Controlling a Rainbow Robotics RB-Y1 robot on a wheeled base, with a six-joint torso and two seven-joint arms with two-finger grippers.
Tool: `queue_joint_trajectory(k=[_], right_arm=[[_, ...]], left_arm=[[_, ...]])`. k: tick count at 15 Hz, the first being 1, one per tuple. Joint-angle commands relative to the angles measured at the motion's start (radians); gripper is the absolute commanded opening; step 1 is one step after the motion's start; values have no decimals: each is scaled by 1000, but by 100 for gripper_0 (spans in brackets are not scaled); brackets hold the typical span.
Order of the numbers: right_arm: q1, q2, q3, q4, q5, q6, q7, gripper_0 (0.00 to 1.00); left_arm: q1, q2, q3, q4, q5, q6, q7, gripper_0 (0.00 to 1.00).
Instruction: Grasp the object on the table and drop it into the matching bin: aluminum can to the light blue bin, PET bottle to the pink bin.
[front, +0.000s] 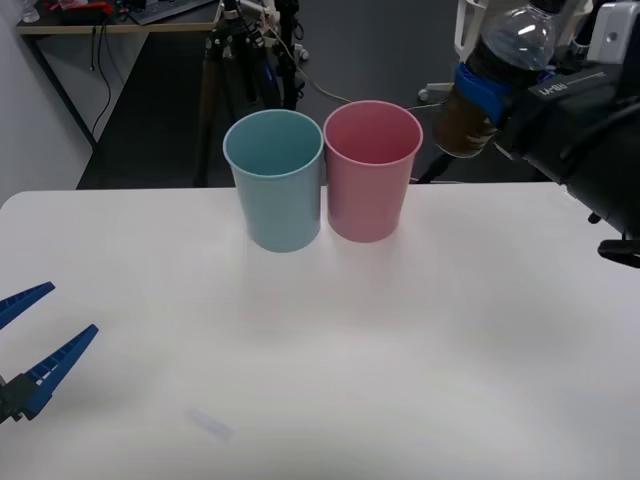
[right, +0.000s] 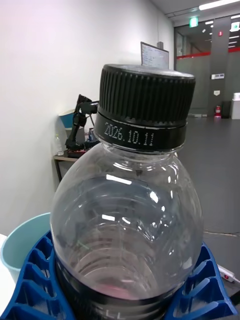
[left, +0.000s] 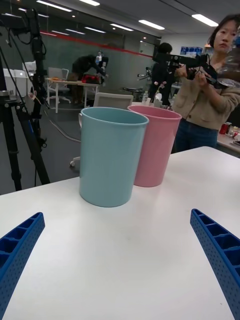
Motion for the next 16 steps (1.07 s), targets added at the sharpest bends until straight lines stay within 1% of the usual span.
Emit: queue_joint_trajectory(k=[1,4,6,9,13,16], right_arm=[[-126,14,82,84,-1,18,-2,0],[-238,54,145,185,0,18,-2,0],[-318,99,189,280,0,16,5,0],[-425,172,255,406,28,18,8,0],[-496,283,308,535,105,16,6,0],[-519,326,331,578,141,15,6,0]], left_arm=[[0,0,0,0,0,0,0,100],[0,0,0,0,0,0,0,100],[0,0,0,0,0,0,0,100],[0,0,0,0,0,0,0,100],[0,0,0,0,0,0,0,100],[0,0,0,0,0,0,0,100]])
